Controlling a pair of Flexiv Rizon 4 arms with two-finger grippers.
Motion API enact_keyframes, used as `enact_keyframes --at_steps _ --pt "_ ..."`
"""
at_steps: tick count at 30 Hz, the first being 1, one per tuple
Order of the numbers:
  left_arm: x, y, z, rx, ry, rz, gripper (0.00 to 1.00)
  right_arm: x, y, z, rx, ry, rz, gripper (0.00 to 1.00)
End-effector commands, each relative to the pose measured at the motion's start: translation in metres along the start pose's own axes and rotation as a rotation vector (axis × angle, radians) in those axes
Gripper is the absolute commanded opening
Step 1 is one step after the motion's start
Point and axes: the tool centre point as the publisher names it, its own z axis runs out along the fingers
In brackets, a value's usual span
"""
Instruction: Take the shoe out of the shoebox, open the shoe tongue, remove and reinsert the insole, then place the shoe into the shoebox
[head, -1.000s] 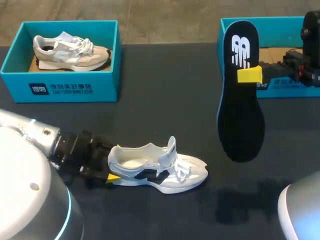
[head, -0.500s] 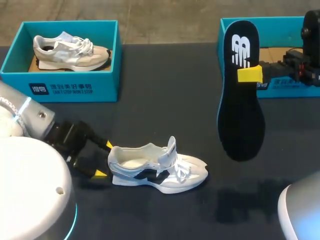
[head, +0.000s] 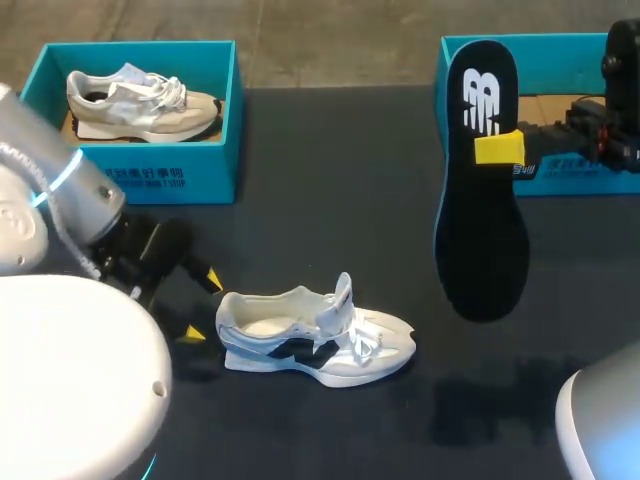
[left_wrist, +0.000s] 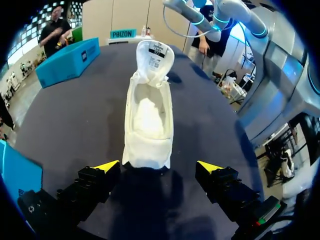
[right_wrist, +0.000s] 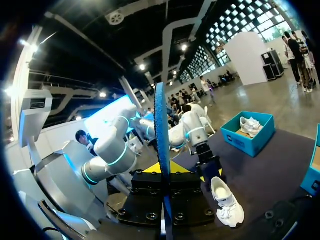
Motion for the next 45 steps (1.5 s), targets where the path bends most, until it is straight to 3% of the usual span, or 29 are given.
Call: enact_keyframes --at_steps 1,4,19,24,33,45 --pt "-0.004 -0.008 -0.013 -0.352 0.059 0.005 1.00 -0.002 0.002 0.002 0.003 0.001 0.000 0.00" --pt "-0.006 -0.006 -0.016 -0.470 0.106 0.029 1.00 -0.002 0.002 0.002 0.003 0.001 0.000 0.00" --pt "-0.004 -0.010 -0.013 -0.467 0.126 0.055 1.00 -0.002 0.002 0.002 0.003 0.001 0.000 0.00" --pt "-0.002 -0.017 -0.008 -0.528 0.059 0.076 1.00 -0.002 0.002 0.002 0.003 0.001 0.000 0.00" --pt "-0.007 -0.021 -0.010 -0.557 0.030 0.078 1.00 -0.002 0.002 0.002 0.003 0.001 0.000 0.00" --pt "-0.024 -0.059 -0.014 -0.608 0.006 0.130 1.00 -0.002 0.002 0.002 0.003 0.001 0.000 0.00"
